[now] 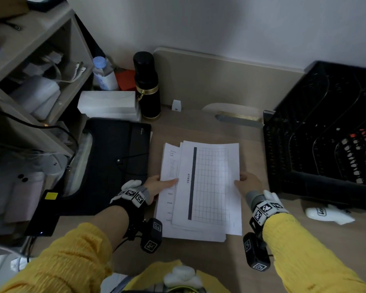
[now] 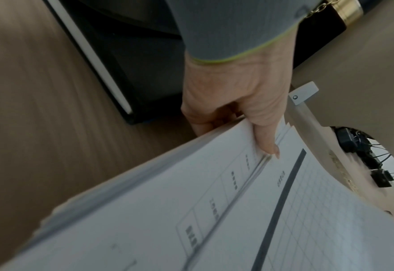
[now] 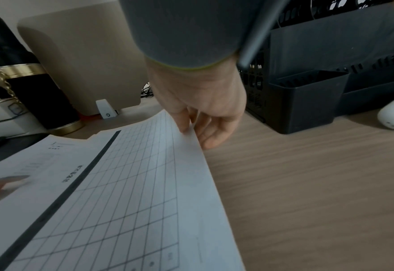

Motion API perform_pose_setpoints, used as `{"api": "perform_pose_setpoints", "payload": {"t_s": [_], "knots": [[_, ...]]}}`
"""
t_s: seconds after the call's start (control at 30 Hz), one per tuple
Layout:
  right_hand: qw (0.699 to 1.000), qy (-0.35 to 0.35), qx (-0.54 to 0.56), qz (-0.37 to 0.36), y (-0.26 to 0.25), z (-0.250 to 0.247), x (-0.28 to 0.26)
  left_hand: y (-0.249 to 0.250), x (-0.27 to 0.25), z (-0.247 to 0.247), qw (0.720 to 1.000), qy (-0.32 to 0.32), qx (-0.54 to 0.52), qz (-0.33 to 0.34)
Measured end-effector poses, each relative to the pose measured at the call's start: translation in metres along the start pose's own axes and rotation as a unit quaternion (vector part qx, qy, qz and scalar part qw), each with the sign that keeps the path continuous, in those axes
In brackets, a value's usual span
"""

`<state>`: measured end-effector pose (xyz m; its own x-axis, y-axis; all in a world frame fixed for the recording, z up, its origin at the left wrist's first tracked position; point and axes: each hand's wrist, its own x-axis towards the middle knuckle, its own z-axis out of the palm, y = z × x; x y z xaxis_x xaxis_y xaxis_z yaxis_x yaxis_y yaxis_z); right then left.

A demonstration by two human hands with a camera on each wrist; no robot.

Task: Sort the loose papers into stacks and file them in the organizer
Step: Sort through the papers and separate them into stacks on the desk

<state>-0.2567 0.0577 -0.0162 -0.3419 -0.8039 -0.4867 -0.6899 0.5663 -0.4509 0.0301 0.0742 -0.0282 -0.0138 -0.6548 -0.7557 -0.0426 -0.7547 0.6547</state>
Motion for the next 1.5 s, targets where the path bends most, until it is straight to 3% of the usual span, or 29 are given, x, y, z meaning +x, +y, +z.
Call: {"api": "perform_pose_setpoints", "payload": {"t_s": [0.2,0.6,0.93,1.3,1.5], "knots": [[1.0,0.007,0.013,-0.019,-0.009,0.015,-0.006,0.0,0.0,0.001,1.0,0.014,0.007,-0.006],[0.999,0.008,0.033,0.033,-0.011,0.006,-0.003,-0.005,0.006,0.003,0.998,0.06,0.023,0.008],[0.995,0.054,0.085,0.023,-0.015,0.009,-0.006,-0.004,0.004,0.001,0.999,0.028,0.035,0.01],[0.988,0.008,0.152,0.01,-0.022,0.015,-0.015,-0.003,0.004,0.003,0.999,0.026,0.002,0.037],[0.991,0.078,0.107,0.034,-0.02,-0.002,-0.013,-0.004,0.006,-0.003,0.998,0.043,-0.017,0.033]]}}
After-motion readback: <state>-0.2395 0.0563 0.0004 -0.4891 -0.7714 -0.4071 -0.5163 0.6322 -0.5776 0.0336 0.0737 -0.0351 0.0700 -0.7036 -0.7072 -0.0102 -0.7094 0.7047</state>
